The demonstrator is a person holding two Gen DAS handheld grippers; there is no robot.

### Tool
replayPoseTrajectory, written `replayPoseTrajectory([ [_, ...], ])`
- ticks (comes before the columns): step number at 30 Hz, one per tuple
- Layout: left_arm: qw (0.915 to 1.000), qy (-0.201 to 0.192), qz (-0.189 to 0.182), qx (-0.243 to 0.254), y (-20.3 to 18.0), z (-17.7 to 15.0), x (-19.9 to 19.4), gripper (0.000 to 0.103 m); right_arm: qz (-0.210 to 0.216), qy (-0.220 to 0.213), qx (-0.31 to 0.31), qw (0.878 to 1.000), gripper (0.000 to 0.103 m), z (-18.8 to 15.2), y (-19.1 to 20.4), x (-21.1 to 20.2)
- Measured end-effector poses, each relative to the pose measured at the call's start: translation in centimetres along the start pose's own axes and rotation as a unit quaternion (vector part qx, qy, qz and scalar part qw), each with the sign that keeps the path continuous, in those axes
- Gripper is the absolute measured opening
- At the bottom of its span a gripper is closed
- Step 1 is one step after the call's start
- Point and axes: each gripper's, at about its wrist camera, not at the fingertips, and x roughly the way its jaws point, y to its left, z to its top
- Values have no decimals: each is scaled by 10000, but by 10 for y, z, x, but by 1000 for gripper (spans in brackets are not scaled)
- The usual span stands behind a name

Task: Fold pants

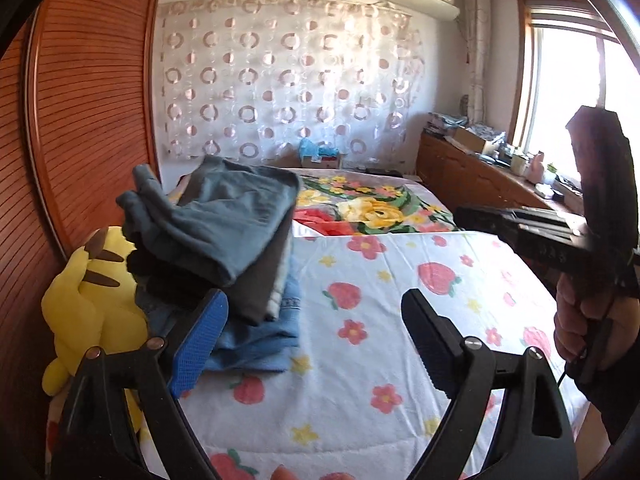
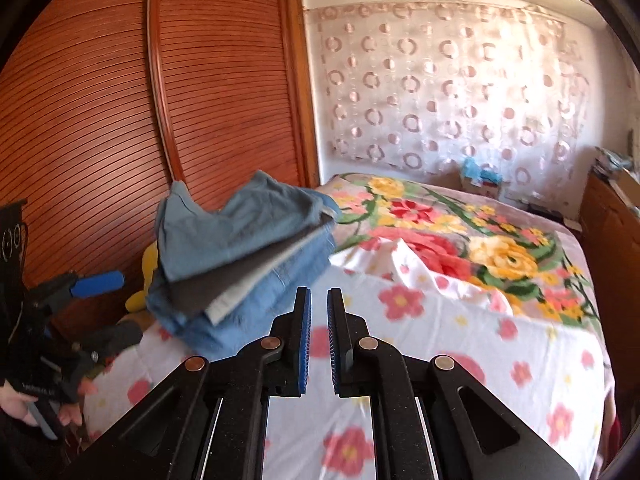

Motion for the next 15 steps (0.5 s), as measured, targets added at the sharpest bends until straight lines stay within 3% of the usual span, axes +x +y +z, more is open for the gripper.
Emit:
replayPoseTrajectory([
  [6, 9999, 42, -103, 94, -17, -7, -6, 89, -243, -25, 197, 9995, 28, -22, 12, -40],
  [12, 9996, -15, -210, 184, -34, -13, -16, 89, -495, -73, 397, 9980, 55, -39, 27, -73],
  [15, 9993, -5, -250, 268, -43, -14, -18, 89, -653, -76, 470, 9967, 60, -49, 33, -89],
])
